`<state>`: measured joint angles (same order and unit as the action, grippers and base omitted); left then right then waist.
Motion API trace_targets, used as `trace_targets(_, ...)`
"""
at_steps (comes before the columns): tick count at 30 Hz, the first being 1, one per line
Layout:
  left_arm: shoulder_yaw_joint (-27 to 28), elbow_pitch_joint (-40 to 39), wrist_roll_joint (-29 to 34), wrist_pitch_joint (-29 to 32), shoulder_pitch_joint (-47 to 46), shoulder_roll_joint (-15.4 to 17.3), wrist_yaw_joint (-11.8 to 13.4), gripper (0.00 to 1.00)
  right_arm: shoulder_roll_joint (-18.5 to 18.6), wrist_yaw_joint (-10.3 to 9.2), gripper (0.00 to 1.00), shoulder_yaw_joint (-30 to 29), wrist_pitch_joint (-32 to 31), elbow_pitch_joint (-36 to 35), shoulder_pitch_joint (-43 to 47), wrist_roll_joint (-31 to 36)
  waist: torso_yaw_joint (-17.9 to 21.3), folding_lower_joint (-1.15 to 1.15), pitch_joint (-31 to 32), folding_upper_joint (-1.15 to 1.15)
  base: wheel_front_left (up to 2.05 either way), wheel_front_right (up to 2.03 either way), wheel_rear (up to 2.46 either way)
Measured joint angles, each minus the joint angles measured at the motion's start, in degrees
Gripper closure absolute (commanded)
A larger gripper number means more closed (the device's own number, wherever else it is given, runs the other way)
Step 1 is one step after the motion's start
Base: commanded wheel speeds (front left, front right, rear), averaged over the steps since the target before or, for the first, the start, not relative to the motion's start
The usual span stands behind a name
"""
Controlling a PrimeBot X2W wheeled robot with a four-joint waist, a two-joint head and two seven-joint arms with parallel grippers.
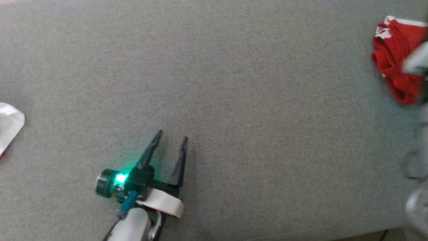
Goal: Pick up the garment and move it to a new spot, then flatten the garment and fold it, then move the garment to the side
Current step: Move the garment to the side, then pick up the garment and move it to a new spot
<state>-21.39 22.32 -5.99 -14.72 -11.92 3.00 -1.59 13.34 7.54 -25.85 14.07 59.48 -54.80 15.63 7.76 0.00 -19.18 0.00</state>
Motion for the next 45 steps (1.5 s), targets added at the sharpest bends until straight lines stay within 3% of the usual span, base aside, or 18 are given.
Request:
trace_targets(5,4.4,-0.2,-0.2,0.0,0.2,0.2,1.7,0.0,-9.0,0.0,0.0,8.4,0.2,-10.9,3.6,-5.4,-0.8,0.0,2.0,0.0,0.0,0.0,0.0)
trace_targets(10,9.4,-0.2,-1.1,0.0,0.9,0.8,3.6,0.0,-9.7,0.0,0.0,18.2,0.3,-20.9,15.3,-16.2,-2.2,-0.01,4.3,0.0,0.0,0.0,0.0)
trace_targets(13,12.3,-0.1,-1.2,0.0,1.8,1.0,4.1,0.0,-9.9,0.0,0.0,24.0,0.3,-23.1,24.0,-22.8,-3.4,0.0,5.7,0.0,0.0,0.0,0.0)
trace_targets(17,14.4,0.3,-1.2,0.0,3.6,1.2,4.5,0.0,-10.4,0.0,0.0,26.9,0.3,-24.0,30.6,-26.3,-4.3,-0.01,7.2,0.0,0.0,0.0,0.0)
trace_targets(29,19.0,1.7,-1.1,0.0,9.9,0.6,4.5,0.0,-10.4,-0.01,0.0,29.2,0.3,-27.3,43.1,-28.7,-6.2,-0.01,13.3,0.0,0.0,0.0,0.0)
trace_targets(45,17.9,2.8,0.0,0.0,16.0,0.0,3.0,0.0,-10.5,0.0,0.0,29.8,0.3,-31.0,49.9,-28.1,-8.5,0.0,20.1,0.0,0.0,0.0,0.0)
